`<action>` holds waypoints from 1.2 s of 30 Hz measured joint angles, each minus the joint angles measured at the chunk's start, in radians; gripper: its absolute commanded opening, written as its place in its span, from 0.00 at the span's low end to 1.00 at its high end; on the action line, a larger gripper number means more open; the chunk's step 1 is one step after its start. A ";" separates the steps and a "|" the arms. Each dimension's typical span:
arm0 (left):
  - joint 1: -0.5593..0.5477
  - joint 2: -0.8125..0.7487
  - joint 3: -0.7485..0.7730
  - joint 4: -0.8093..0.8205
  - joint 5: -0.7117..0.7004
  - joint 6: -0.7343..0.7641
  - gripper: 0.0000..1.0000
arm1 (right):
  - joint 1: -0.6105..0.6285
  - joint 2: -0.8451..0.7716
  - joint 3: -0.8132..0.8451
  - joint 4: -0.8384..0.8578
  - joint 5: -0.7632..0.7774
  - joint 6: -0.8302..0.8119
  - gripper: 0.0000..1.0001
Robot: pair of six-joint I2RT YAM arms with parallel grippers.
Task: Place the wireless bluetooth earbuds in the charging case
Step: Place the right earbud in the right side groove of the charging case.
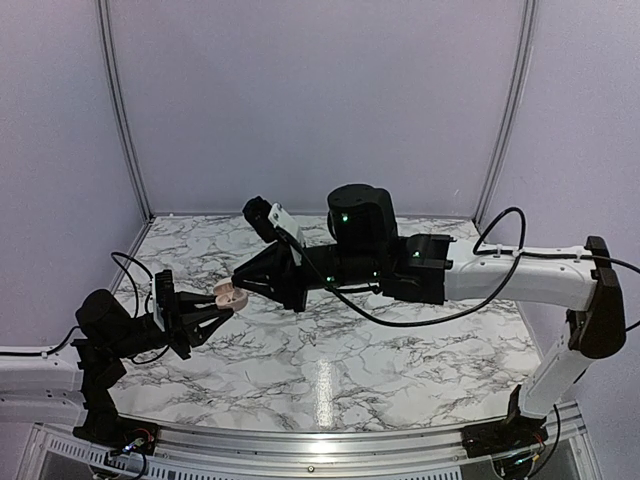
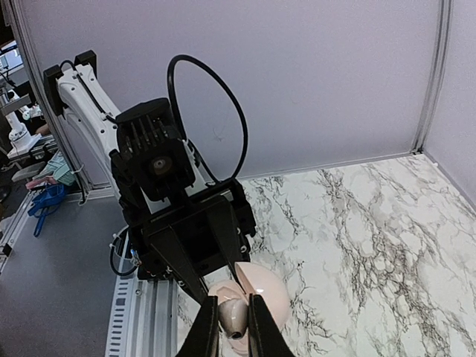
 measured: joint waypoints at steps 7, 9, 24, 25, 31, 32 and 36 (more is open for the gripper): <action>0.000 0.000 0.000 0.000 -0.021 -0.001 0.00 | 0.002 0.019 0.000 0.016 0.008 0.015 0.05; 0.000 0.000 0.000 0.000 -0.025 -0.002 0.00 | 0.005 0.027 0.000 0.019 0.015 0.016 0.05; 0.000 -0.002 0.000 0.000 -0.045 -0.018 0.00 | 0.030 0.042 0.000 0.034 0.098 -0.005 0.08; 0.000 -0.003 0.000 0.000 -0.047 -0.018 0.00 | 0.031 0.042 0.000 0.034 0.102 -0.005 0.08; 0.000 -0.006 0.000 0.001 -0.056 -0.022 0.00 | 0.033 0.042 0.000 0.037 0.117 -0.005 0.10; 0.000 -0.006 0.000 0.001 -0.059 -0.022 0.00 | 0.033 0.042 0.000 0.037 0.119 -0.005 0.10; 0.000 -0.006 0.000 0.001 -0.068 -0.023 0.00 | 0.034 0.042 0.000 0.036 0.127 -0.006 0.21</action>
